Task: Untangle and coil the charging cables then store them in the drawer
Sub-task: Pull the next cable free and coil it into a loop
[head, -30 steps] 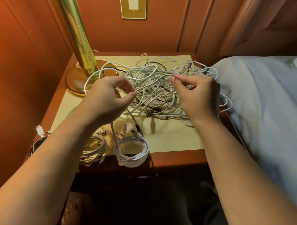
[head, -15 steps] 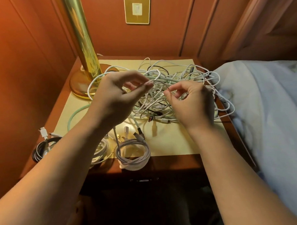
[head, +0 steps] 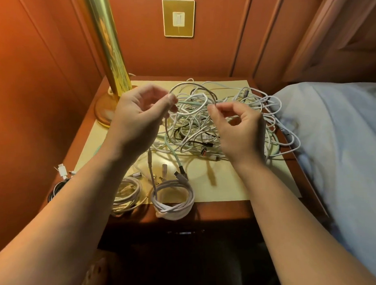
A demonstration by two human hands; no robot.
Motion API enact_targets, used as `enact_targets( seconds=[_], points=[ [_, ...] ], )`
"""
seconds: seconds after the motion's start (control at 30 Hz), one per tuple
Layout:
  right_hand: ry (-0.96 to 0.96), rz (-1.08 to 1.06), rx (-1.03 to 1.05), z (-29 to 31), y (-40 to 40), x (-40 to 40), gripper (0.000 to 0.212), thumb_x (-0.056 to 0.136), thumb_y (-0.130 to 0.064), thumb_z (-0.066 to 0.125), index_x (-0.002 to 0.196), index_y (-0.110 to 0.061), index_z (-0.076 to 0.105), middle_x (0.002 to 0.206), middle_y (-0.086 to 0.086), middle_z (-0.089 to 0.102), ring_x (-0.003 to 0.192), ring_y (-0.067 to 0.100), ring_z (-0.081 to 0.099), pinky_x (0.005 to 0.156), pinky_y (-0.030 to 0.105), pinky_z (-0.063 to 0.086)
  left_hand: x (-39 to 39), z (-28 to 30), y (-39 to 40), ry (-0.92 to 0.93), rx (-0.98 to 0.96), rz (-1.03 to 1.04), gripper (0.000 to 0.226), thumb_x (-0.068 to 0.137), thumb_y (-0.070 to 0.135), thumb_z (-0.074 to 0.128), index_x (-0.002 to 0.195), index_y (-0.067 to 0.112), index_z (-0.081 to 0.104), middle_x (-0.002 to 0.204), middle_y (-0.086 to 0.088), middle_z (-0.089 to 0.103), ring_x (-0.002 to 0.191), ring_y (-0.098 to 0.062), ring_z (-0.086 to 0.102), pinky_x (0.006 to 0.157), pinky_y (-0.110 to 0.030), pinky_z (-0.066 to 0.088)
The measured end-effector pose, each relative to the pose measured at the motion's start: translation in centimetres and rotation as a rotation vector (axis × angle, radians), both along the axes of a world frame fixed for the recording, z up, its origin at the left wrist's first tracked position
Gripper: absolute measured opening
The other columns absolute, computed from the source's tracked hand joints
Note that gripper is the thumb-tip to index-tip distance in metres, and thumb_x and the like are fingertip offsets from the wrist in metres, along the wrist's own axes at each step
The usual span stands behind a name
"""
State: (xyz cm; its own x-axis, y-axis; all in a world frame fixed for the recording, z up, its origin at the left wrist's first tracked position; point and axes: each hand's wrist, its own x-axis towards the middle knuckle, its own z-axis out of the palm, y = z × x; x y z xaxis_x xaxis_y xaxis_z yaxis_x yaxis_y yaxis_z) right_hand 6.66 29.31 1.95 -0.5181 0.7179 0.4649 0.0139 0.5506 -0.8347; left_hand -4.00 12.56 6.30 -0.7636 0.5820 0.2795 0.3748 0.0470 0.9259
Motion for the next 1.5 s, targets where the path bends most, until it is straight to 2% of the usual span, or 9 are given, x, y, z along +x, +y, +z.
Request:
enact_targets(
  seconds=[0.17, 0.33, 0.47, 0.6, 0.73, 1.0, 1.17, 1.33, 1.5],
  points=[
    [0.166, 0.191, -0.217, 1.1, -0.9, 0.2, 0.007, 0.087, -0.032, 0.084, 0.087, -0.027, 0.080, 0.082, -0.006, 0.079, 0.075, 0.032, 0.072, 0.063, 0.039, 0.058, 0.3, -0.8, 0.0, 0.180, -0.274, 0.010, 0.021, 0.091, 0.034, 0.076, 0.104, 0.018, 0.080, 0.084, 0.012, 0.070, 0.062, 0.013, 0.057, 0.050, -0.008, 0.043],
    [0.142, 0.301, -0.124, 0.4, -0.6, 0.2, 0.014, 0.087, -0.027, 0.085, 0.095, -0.015, 0.083, 0.086, 0.001, 0.078, 0.067, 0.045, 0.063, 0.053, 0.058, 0.052, 1.9, -1.4, 1.0, 0.164, -0.213, -0.032, 0.040, 0.079, 0.037, 0.084, 0.112, 0.016, 0.078, 0.086, 0.013, 0.071, 0.058, 0.011, 0.057, 0.049, -0.007, 0.040],
    [0.053, 0.402, -0.116, 0.4, -0.8, 0.5, 0.016, 0.086, -0.027, 0.084, 0.097, -0.016, 0.083, 0.082, 0.001, 0.072, 0.063, 0.019, 0.057, 0.051, 0.043, 0.049, 2.0, -2.0, 1.4, 0.049, -0.149, -0.075, 0.023, 0.085, 0.027, 0.080, 0.104, 0.014, 0.081, 0.063, 0.022, 0.067, 0.053, 0.010, 0.054, 0.048, -0.006, 0.036],
    [-0.027, 0.449, -0.256, 0.2, -0.8, 0.4, 0.014, 0.085, -0.036, 0.079, 0.096, -0.026, 0.080, 0.085, 0.015, 0.072, 0.072, 0.043, 0.062, 0.061, 0.057, 0.057, 1.7, -2.1, 1.6, -0.051, -0.081, -0.019, 0.016, 0.084, 0.022, 0.082, 0.098, 0.015, 0.081, 0.078, 0.008, 0.075, 0.058, 0.008, 0.058, 0.053, -0.008, 0.042],
    [-0.222, 0.473, -0.323, -0.4, -0.4, 0.3, 0.012, 0.087, -0.025, 0.073, 0.099, -0.025, 0.071, 0.070, 0.002, 0.056, 0.054, 0.009, 0.047, 0.050, 0.026, 0.040, 1.5, -2.1, 1.7, -0.104, -0.050, 0.014, 0.019, 0.083, 0.023, 0.084, 0.097, 0.010, 0.082, 0.078, 0.007, 0.076, 0.063, 0.005, 0.063, 0.056, -0.010, 0.045],
    [-0.543, 0.201, -0.047, -1.0, 0.0, 0.5, 0.013, 0.086, -0.044, 0.083, 0.091, -0.033, 0.081, 0.061, -0.011, 0.058, 0.053, 0.007, 0.051, 0.056, 0.026, 0.044, 1.3, -0.8, 1.4, -0.167, 0.075, 0.000, 0.023, 0.084, 0.027, 0.081, 0.092, 0.006, 0.079, 0.067, 0.009, 0.072, 0.056, -0.001, 0.054, 0.051, -0.013, 0.041],
    [-0.541, 0.059, -0.053, -0.6, 0.2, 0.6, 0.028, 0.081, -0.061, 0.080, 0.094, -0.037, 0.081, 0.103, -0.013, 0.078, 0.083, 0.007, 0.069, 0.078, 0.037, 0.061, 0.1, -0.3, 0.6, -0.345, 0.213, 0.109, 0.021, 0.088, 0.024, 0.077, 0.095, 0.005, 0.078, 0.075, 0.003, 0.074, 0.054, -0.001, 0.047, 0.049, -0.015, 0.038],
    [-0.546, -0.004, 0.019, 0.0, -0.4, 0.2, 0.025, 0.083, -0.061, 0.078, 0.092, -0.037, 0.080, 0.081, -0.015, 0.074, 0.074, 0.009, 0.067, 0.064, 0.029, 0.055, 0.3, -0.7, 0.9, -0.401, 0.350, 0.255, 0.018, 0.090, 0.026, 0.077, 0.094, 0.008, 0.077, 0.078, 0.004, 0.073, 0.053, -0.001, 0.050, 0.048, -0.018, 0.038],
    [-0.389, -0.039, 0.160, -0.4, -0.9, 0.3, 0.019, 0.085, -0.052, 0.081, 0.093, -0.035, 0.083, 0.081, -0.011, 0.075, 0.077, 0.014, 0.069, 0.064, 0.028, 0.053, -1.2, -0.3, -0.2, -0.224, 0.104, 0.179, 0.019, 0.083, 0.035, 0.080, 0.090, 0.017, 0.078, 0.076, 0.010, 0.073, 0.061, -0.002, 0.055, 0.053, -0.018, 0.045]
  ],
)
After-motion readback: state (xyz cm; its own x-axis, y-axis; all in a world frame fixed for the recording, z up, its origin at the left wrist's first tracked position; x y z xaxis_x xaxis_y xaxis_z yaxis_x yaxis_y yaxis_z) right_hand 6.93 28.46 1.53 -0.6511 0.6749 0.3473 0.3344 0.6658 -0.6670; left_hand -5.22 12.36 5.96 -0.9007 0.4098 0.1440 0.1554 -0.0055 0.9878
